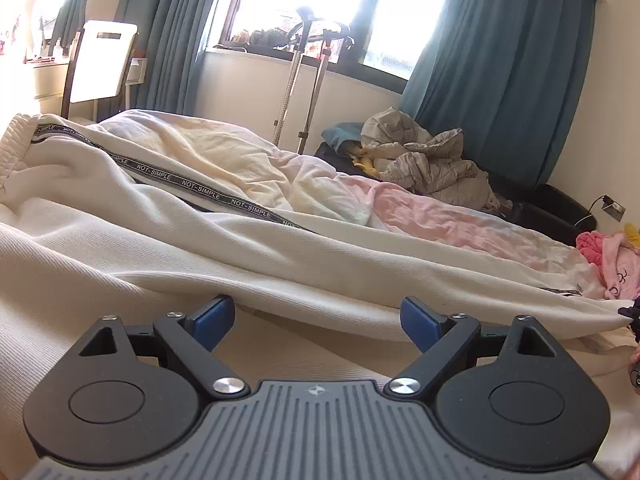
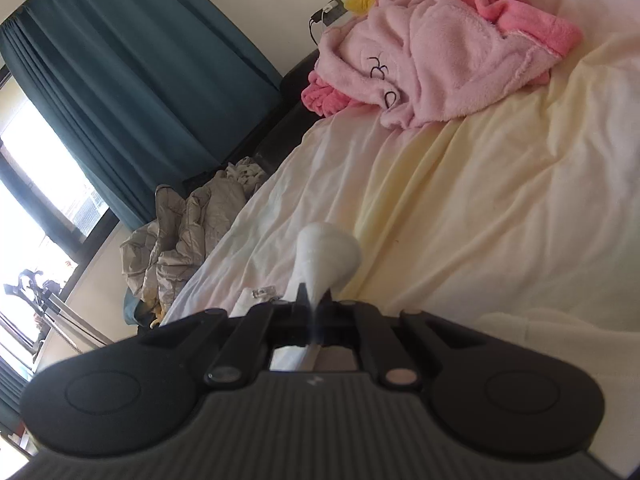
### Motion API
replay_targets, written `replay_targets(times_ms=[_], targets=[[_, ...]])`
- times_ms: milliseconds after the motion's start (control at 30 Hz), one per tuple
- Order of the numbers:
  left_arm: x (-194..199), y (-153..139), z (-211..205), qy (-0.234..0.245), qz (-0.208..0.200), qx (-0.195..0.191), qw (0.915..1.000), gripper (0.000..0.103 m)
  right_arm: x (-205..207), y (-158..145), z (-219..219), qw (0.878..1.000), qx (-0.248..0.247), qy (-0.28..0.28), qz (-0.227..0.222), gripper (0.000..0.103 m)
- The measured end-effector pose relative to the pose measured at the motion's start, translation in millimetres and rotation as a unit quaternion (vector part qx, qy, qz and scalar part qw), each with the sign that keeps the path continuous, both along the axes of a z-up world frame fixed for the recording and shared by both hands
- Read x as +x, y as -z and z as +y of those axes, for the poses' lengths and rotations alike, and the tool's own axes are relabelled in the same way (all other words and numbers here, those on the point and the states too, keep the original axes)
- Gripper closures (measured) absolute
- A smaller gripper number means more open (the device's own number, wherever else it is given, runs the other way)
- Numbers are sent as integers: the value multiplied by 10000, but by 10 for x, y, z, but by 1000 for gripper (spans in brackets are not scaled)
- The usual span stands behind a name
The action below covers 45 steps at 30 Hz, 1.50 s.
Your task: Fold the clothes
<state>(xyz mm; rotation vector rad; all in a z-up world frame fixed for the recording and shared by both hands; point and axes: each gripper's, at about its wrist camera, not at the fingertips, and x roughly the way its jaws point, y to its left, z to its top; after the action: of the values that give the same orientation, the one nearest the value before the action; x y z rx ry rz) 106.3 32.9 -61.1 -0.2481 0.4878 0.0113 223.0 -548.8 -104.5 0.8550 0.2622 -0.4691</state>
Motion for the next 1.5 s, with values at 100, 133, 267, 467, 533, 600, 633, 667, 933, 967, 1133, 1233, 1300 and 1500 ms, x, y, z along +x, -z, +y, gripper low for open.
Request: replay_targets(times_ms=[100,133,267,467,533,600,633,667,933,967,1133,1233,1300,1500], targets=[[29,30,-30,9,62,74,10000,11,-77,136,-82,9991,-10,-52,411,100],[40,42,-28,10,92,68,9999,11,-98,207,-102,9983,32,-93,576,100],[53,57,-37,25,133,118,9998,11,-146,399,-114,9956,137,-279,880,100],[23,32,-33,-8,109,202,9997,11,-330,289,12,9944,-58,-440,957,97],[5,20,-35,-19,121,277,9995,11,-413,201,60,9939,-226,-508,954,92],[-9,21,-60,-26,142,444,9989,11,-501,79,132,9909,-549,-650,1043,92],[-17,26,-73,-35,141,535,9985,11,-566,13,178,9886,-725,-745,1088,92],[-28,30,-81,-39,135,609,9980,11,-633,-40,220,9868,-852,-823,1107,92],[-148,-45,-88,-36,84,800,9968,11,-1170,-435,788,9635,-1685,-1616,1310,92],[-171,-62,-89,-29,73,805,9967,11,-1235,-469,886,9598,-1754,-1751,1315,92],[-272,-176,-77,9,-28,961,9954,11,-1477,-634,1398,9369,-2131,-2461,1271,92],[-354,-252,-18,-41,-89,1040,9945,11,-1544,-709,1584,9230,-2449,-2731,1158,92],[-427,-317,51,-88,-130,1052,9943,11,-1562,-731,1632,9185,-2548,-2811,1118,92],[-541,-466,183,-103,-142,1060,9942,11,-1557,-695,1604,9166,-2577,-2836,1138,92]])
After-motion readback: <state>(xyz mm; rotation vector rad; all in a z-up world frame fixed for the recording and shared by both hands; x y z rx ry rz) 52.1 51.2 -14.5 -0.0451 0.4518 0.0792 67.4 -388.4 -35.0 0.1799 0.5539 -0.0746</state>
